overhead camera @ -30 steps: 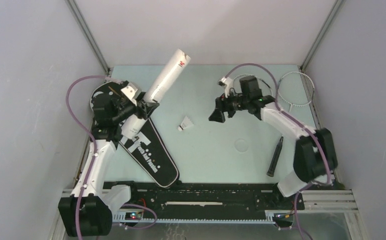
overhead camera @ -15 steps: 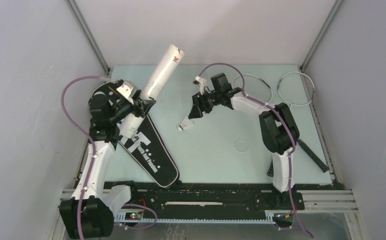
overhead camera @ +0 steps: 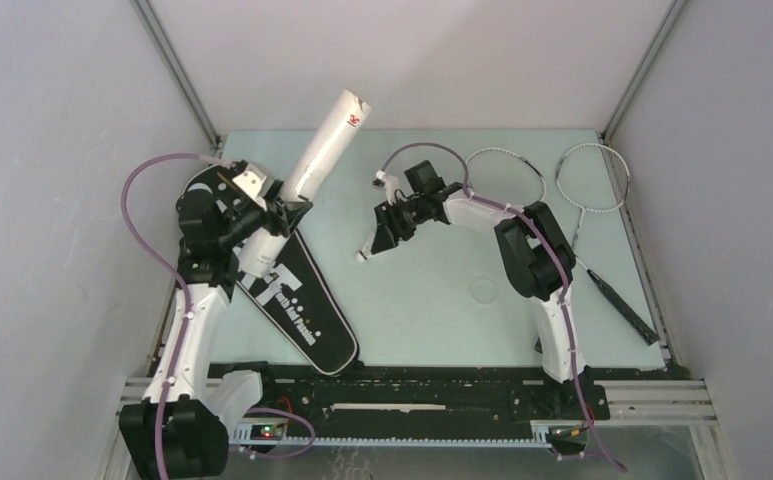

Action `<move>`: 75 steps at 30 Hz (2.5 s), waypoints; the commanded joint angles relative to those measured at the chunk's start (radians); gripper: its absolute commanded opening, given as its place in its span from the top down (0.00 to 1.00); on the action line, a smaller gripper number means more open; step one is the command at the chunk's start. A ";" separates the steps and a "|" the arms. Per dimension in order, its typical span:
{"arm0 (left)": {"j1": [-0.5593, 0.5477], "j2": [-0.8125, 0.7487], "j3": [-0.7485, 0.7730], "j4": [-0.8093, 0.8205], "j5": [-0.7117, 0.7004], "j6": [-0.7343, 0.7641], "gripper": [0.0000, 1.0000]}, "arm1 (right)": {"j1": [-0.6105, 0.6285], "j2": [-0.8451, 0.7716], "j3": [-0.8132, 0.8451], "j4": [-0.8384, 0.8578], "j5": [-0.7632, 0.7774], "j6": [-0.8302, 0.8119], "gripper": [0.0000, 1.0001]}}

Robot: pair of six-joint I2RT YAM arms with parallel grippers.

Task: Pack up the badminton gear
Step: Pick up the shuttlecock at the center of the board, then place the shuttlecock at the shuttle tube.

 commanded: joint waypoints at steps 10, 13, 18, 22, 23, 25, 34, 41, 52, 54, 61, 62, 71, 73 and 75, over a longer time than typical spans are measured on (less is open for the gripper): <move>0.008 -0.047 -0.018 0.022 0.056 0.007 0.64 | -0.016 -0.062 0.033 -0.064 -0.058 -0.026 0.90; 0.008 -0.040 -0.018 0.023 0.085 0.009 0.64 | -0.048 -0.151 -0.009 -0.083 -0.076 -0.046 1.00; 0.002 -0.019 -0.024 0.021 0.146 0.018 0.64 | -0.115 -0.367 -0.120 -0.128 -0.079 -0.131 1.00; -0.010 -0.004 -0.030 0.000 0.192 0.056 0.64 | -0.213 -0.573 -0.210 -0.154 -0.083 -0.161 1.00; -0.016 -0.001 -0.031 -0.009 0.207 0.071 0.64 | -0.236 -0.612 -0.220 -0.175 -0.086 -0.171 1.00; -0.035 0.007 -0.025 -0.046 0.243 0.118 0.64 | -0.289 -0.687 -0.230 -0.228 -0.100 -0.201 1.00; -0.157 0.058 0.054 -0.466 0.432 0.570 0.63 | -0.411 -1.032 -0.258 -0.425 -0.060 -0.391 1.00; -0.197 0.079 0.070 -0.597 0.448 0.731 0.63 | -0.412 -1.162 -0.259 -0.580 -0.101 -0.531 1.00; -0.210 0.082 0.074 -0.653 0.484 0.808 0.61 | -0.348 -1.172 -0.262 -0.689 -0.162 -0.639 1.00; -0.211 0.082 0.075 -0.656 0.490 0.808 0.61 | -0.328 -1.158 -0.261 -0.689 -0.165 -0.643 1.00; -0.212 0.077 0.076 -0.665 0.496 0.808 0.61 | -0.236 -1.116 -0.275 -0.648 -0.129 -0.621 1.00; -0.212 0.076 0.075 -0.664 0.496 0.809 0.61 | -0.225 -1.110 -0.279 -0.639 -0.118 -0.615 1.00; -0.215 0.082 0.073 -0.665 0.502 0.813 0.61 | -0.176 -1.072 -0.293 -0.572 -0.103 -0.568 1.00; -0.217 0.083 0.072 -0.665 0.503 0.813 0.61 | -0.165 -1.061 -0.295 -0.548 -0.107 -0.548 1.00; -0.221 0.084 0.072 -0.665 0.501 0.813 0.61 | -0.152 -1.047 -0.295 -0.524 -0.109 -0.529 1.00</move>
